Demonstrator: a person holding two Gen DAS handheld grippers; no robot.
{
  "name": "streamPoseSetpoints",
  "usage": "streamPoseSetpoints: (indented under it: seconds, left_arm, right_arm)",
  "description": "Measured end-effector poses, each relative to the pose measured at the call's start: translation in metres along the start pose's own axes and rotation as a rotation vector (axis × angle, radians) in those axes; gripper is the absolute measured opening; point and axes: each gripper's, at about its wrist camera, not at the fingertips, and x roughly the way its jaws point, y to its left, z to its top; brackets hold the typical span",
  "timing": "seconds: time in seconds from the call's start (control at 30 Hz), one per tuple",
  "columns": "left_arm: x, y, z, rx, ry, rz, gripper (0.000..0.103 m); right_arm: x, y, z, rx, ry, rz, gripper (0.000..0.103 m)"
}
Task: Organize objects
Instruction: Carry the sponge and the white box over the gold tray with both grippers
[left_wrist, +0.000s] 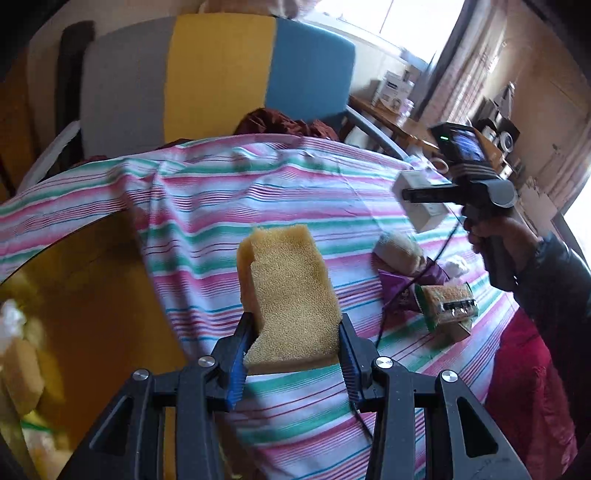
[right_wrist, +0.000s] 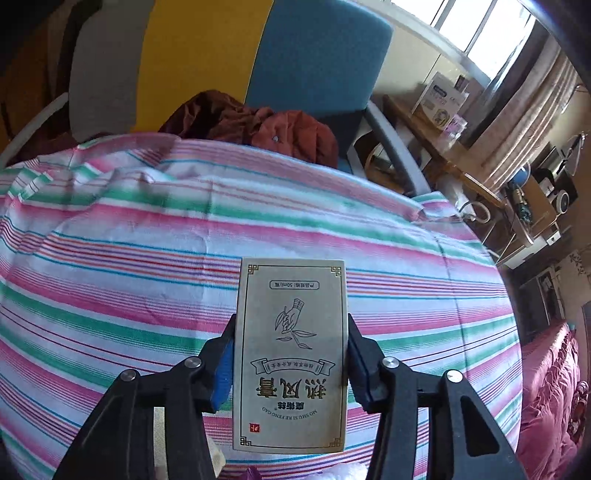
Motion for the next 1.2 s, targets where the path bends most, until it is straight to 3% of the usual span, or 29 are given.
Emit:
streamPoseSetpoints:
  seconds: [0.1, 0.2, 0.37, 0.43, 0.57, 0.63, 0.8, 0.97, 1.03, 1.13, 1.2]
  left_arm:
    - [-0.023, 0.032, -0.005, -0.06, -0.035, 0.052, 0.044]
    - [-0.041, 0.07, -0.012, -0.125, -0.057, 0.121, 0.044]
    - [-0.056, 0.15, -0.02, -0.254, -0.037, 0.246, 0.044]
    - [-0.058, 0.176, -0.018, -0.313, -0.035, 0.24, 0.044]
    - [-0.055, 0.215, -0.016, -0.448, -0.029, 0.185, 0.044]
    - [-0.045, 0.223, -0.014, -0.468, -0.02, 0.168, 0.044]
    - [-0.016, 0.23, -0.006, -0.444, 0.032, 0.247, 0.046]
    - [-0.005, 0.243, -0.003, -0.417, 0.053, 0.364, 0.052]
    - [-0.012, 0.246, -0.004, -0.419, 0.031, 0.352, 0.053]
    - [-0.027, 0.247, -0.005, -0.399, -0.006, 0.368, 0.067]
    - [-0.042, 0.25, -0.007, -0.421, -0.04, 0.361, 0.068]
  right_arm:
    - [-0.04, 0.002, 0.005, 0.008, -0.086, -0.011, 0.051]
    - [-0.083, 0.019, 0.006, -0.003, -0.163, 0.032, 0.051]
    - [-0.136, 0.074, -0.003, -0.057, -0.235, 0.183, 0.051]
    - [-0.151, 0.102, -0.011, -0.093, -0.245, 0.256, 0.051]
    - [-0.177, 0.164, -0.029, -0.173, -0.24, 0.397, 0.051]
    - [-0.186, 0.192, -0.038, -0.209, -0.232, 0.452, 0.051]
    - [-0.198, 0.258, -0.062, -0.307, -0.194, 0.558, 0.051]
    - [-0.194, 0.301, -0.079, -0.371, -0.128, 0.612, 0.051]
    - [-0.191, 0.314, -0.082, -0.385, -0.105, 0.629, 0.051]
    - [-0.182, 0.332, -0.081, -0.384, -0.06, 0.655, 0.051]
    - [-0.176, 0.345, -0.081, -0.384, -0.036, 0.661, 0.051]
